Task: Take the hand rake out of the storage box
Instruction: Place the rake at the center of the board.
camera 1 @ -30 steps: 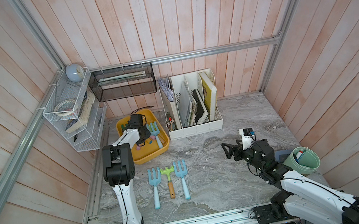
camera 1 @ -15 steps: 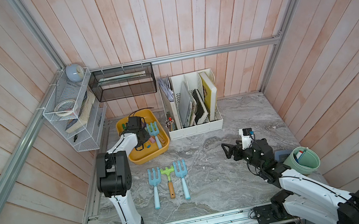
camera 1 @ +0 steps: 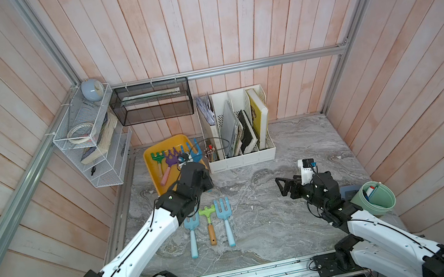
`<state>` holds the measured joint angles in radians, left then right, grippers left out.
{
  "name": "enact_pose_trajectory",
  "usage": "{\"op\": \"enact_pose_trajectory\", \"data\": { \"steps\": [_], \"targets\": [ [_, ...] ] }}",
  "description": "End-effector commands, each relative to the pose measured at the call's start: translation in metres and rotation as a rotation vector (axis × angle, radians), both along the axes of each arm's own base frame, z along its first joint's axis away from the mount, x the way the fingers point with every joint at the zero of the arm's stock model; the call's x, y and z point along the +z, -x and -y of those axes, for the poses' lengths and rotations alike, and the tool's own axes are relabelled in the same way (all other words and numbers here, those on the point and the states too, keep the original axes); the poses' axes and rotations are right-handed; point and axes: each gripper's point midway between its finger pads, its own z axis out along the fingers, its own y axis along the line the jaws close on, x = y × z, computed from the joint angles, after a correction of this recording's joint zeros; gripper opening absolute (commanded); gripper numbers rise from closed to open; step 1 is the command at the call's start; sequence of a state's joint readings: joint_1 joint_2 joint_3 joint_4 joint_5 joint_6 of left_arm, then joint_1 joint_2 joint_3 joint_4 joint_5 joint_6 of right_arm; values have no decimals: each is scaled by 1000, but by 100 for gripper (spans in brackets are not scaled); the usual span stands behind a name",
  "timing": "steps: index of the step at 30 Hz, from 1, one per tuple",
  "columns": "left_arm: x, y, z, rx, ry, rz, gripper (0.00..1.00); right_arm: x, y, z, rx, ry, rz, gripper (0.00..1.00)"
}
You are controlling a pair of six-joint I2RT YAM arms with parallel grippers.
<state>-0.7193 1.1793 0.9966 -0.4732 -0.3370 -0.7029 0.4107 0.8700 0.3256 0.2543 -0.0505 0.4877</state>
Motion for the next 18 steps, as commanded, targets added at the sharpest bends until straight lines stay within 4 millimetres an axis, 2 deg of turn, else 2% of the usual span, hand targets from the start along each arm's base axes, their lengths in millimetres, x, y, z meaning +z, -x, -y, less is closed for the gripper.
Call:
{"op": "enact_pose_trajectory", "data": {
  "steps": [1, 3, 5, 8, 11, 14, 18],
  "targets": [
    [-41, 38, 17, 23, -2, -73, 9, 18, 1, 0, -4, -27, 19, 98],
    [-66, 65, 54, -84, 35, -119, 9, 22, 3, 2, -6, -33, 32, 98],
    [-92, 85, 83, -156, 47, -173, 9, 25, 5, 7, -26, -26, 36, 98],
    [-124, 109, 107, -205, 34, -250, 9, 27, 8, 13, -51, -18, 43, 98],
    [-148, 123, 114, -235, 55, -294, 9, 27, 14, 16, -56, -30, 50, 98],
    [-167, 127, 108, -229, 20, -326, 10, 27, 16, 17, -56, -36, 52, 98],
    [-175, 127, 103, -217, -7, -340, 13, 26, 16, 17, -57, -34, 47, 98]
  ]
}}
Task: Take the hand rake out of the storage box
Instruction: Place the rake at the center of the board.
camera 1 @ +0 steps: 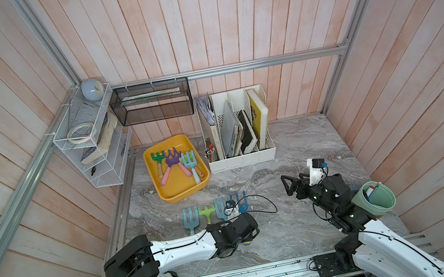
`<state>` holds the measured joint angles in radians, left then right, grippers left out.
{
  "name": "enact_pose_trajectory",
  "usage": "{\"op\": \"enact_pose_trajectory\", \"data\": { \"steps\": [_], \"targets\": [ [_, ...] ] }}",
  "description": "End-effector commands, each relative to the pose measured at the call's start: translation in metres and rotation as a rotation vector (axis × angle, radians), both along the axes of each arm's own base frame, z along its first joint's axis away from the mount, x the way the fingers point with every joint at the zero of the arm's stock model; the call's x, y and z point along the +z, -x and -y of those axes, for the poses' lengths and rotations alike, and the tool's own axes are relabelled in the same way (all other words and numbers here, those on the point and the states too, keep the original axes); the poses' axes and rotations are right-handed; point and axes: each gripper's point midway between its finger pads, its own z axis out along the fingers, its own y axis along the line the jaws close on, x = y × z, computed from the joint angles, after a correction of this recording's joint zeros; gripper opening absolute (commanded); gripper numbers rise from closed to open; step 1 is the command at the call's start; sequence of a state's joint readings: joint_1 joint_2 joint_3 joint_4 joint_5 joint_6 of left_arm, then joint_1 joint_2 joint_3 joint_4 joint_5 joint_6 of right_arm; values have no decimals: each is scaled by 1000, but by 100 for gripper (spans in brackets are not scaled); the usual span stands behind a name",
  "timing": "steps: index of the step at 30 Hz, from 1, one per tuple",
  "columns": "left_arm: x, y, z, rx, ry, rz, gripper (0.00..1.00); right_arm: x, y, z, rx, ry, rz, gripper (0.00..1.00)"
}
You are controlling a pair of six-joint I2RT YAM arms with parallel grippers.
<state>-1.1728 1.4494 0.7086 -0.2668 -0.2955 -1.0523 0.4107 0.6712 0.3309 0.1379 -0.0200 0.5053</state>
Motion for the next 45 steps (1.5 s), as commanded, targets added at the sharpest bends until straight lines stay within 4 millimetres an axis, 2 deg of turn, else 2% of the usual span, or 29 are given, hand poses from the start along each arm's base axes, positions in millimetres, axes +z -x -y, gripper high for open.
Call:
{"op": "enact_pose_trajectory", "data": {
  "steps": [1, 10, 19, 21, 23, 26, 28, 31, 33, 39, 43, 45],
  "targets": [
    [-2, -4, 4, 21, 22, 2, 14, -7, 1, 4, -21, 7, -32, 98],
    [-18, -16, 4, 26, -15, -32, 15, -11, 2, 1, -5, -2, -37, 98],
    [-25, -20, 7, 20, -24, -48, 24, -17, 0, -1, 1, 4, -52, 98],
    [-26, -20, 8, 19, -31, -52, 30, -18, 0, -1, 3, 1, -50, 98],
    [-25, -20, 9, 20, -35, -52, 42, -18, 1, -2, 8, -1, -49, 98],
    [-22, -21, 9, 19, -39, -47, 53, -18, 2, -2, 12, -4, -47, 98],
    [-17, -23, 8, 20, -44, -38, 63, -18, 2, -2, 14, -5, -46, 98],
    [-3, -27, 5, 22, -53, -5, 65, -17, 4, -9, 53, -13, -43, 98],
    [16, -34, 2, 21, -48, 40, 67, -22, 3, -12, 67, -14, -61, 98],
    [64, -57, -34, 83, 30, 148, 70, -31, 3, -14, 72, -14, -87, 98],
    [74, -69, -66, 146, 64, 164, 70, -32, 4, -14, 77, -19, -88, 98],
    [75, -70, -66, 135, 86, 169, 70, -34, 4, -15, 75, -16, -93, 98]
  ]
}}
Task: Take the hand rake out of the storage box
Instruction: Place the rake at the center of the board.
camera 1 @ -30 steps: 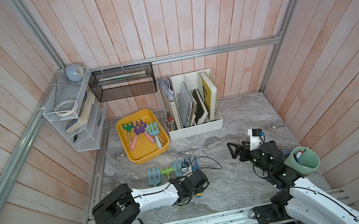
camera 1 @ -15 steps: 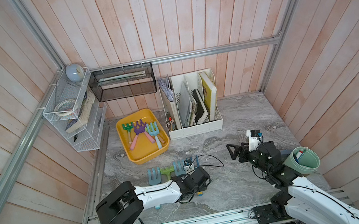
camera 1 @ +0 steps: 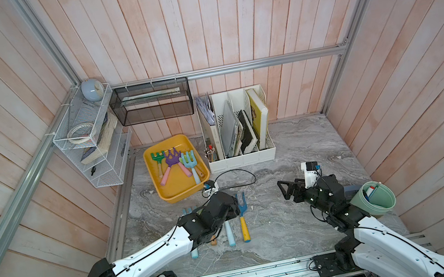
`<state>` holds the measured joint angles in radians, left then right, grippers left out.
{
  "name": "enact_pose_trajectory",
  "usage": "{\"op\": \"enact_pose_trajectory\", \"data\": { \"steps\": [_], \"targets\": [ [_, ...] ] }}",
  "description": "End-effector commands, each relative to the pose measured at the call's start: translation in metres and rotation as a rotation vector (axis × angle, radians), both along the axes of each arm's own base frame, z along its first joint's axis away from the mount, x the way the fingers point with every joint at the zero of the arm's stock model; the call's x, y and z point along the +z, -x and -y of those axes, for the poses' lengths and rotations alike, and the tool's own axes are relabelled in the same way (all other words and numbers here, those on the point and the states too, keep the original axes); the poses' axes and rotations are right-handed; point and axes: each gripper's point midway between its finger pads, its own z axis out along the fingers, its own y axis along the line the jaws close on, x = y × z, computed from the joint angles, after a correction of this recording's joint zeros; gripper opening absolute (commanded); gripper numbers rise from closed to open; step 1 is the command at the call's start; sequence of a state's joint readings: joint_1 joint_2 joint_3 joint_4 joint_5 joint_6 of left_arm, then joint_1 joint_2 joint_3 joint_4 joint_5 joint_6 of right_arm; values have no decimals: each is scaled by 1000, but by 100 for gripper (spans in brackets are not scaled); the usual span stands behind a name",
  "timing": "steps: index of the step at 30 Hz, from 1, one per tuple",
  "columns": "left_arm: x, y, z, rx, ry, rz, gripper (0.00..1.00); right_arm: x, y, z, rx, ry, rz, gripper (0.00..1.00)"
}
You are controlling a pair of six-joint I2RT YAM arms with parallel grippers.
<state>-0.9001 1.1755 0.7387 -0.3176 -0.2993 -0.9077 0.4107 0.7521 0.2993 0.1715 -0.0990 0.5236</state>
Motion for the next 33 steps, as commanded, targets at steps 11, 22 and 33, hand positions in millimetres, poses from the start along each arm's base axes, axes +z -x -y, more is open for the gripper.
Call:
{"op": "enact_pose_trajectory", "data": {
  "steps": [11, 22, 33],
  "targets": [
    [-33, 47, 56, -202, 124, -110, 70, -10, -1, 2, -12, 12, -18, 98],
    [-81, 74, 76, -216, 73, -227, 71, -6, 2, 4, -16, 7, -2, 98],
    [-90, 80, 71, -174, 22, -245, 71, -5, 6, 2, 0, -11, 7, 98]
  ]
}}
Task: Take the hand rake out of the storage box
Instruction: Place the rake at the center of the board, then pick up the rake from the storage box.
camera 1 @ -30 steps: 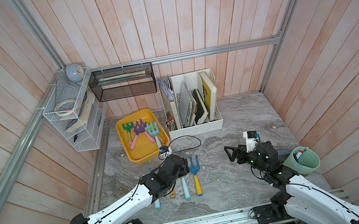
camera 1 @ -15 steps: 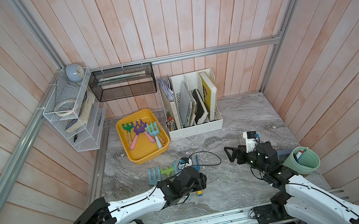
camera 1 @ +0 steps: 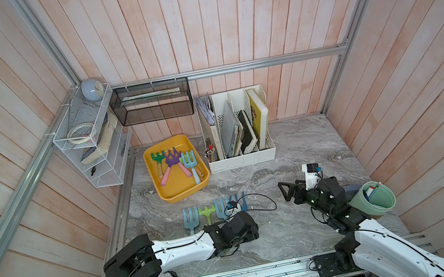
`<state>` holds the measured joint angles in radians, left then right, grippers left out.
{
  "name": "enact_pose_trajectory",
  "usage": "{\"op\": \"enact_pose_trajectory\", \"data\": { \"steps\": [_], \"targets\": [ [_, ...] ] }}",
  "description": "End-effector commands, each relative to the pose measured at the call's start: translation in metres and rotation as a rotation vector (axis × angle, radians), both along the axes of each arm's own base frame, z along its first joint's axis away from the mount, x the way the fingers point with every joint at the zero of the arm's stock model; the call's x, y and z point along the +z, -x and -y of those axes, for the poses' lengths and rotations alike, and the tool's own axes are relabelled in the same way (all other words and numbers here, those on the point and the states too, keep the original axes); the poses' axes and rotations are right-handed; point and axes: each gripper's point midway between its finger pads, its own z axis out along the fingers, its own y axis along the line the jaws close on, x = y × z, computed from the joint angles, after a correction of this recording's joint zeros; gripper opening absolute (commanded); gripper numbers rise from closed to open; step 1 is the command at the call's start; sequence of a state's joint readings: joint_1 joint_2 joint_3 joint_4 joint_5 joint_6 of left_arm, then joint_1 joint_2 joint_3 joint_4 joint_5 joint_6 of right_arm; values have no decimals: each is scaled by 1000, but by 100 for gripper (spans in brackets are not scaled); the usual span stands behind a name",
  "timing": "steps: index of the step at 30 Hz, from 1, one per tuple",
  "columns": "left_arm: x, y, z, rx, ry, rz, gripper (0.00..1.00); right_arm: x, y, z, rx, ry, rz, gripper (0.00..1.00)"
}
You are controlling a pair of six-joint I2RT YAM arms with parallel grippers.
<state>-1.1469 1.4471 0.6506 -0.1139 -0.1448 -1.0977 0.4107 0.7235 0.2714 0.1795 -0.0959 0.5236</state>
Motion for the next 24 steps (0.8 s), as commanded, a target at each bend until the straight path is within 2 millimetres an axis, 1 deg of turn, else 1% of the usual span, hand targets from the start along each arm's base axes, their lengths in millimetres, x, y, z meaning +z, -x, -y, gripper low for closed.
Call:
{"op": "enact_pose_trajectory", "data": {
  "steps": [1, 5, 7, 8, 9, 10, 12, 16, 18, 19, 20, 21, 24],
  "targets": [
    [8, -4, -6, 42, -10, 27, 71, -1, 2, -1, 7, -10, -1, 98],
    [16, -8, -11, 47, -33, 55, 72, -2, 3, -1, 11, -12, 0, 98],
    [25, -13, -16, 52, -65, 87, 75, -1, 3, -1, 10, -12, 0, 98],
    [32, -18, -20, 57, -82, 106, 78, -1, 3, -1, 11, -13, 2, 98],
    [42, -25, -27, 70, -94, 128, 82, -1, 3, -1, 9, -12, 2, 98],
    [51, -34, -36, 86, -102, 148, 99, -2, 3, 0, 8, -11, 1, 98],
    [74, -61, -63, 130, -103, 195, 100, -2, 3, 0, 5, -10, 2, 98],
    [116, -130, -151, 330, -161, 296, 100, -1, 2, -2, 18, -16, 16, 98],
    [125, -160, -188, 396, -205, 312, 100, 2, 2, -5, 33, -26, 30, 98],
    [123, -173, -204, 423, -235, 307, 100, 2, 0, -5, 28, -26, 31, 98],
    [115, -188, -222, 451, -270, 284, 100, 2, -1, -4, 17, -19, 27, 98],
    [105, -203, -237, 460, -288, 244, 100, 2, -3, -3, 10, -11, 28, 98],
    [79, -242, -270, 456, -367, 177, 91, 3, -7, -3, 10, 3, 40, 98]
  ]
}}
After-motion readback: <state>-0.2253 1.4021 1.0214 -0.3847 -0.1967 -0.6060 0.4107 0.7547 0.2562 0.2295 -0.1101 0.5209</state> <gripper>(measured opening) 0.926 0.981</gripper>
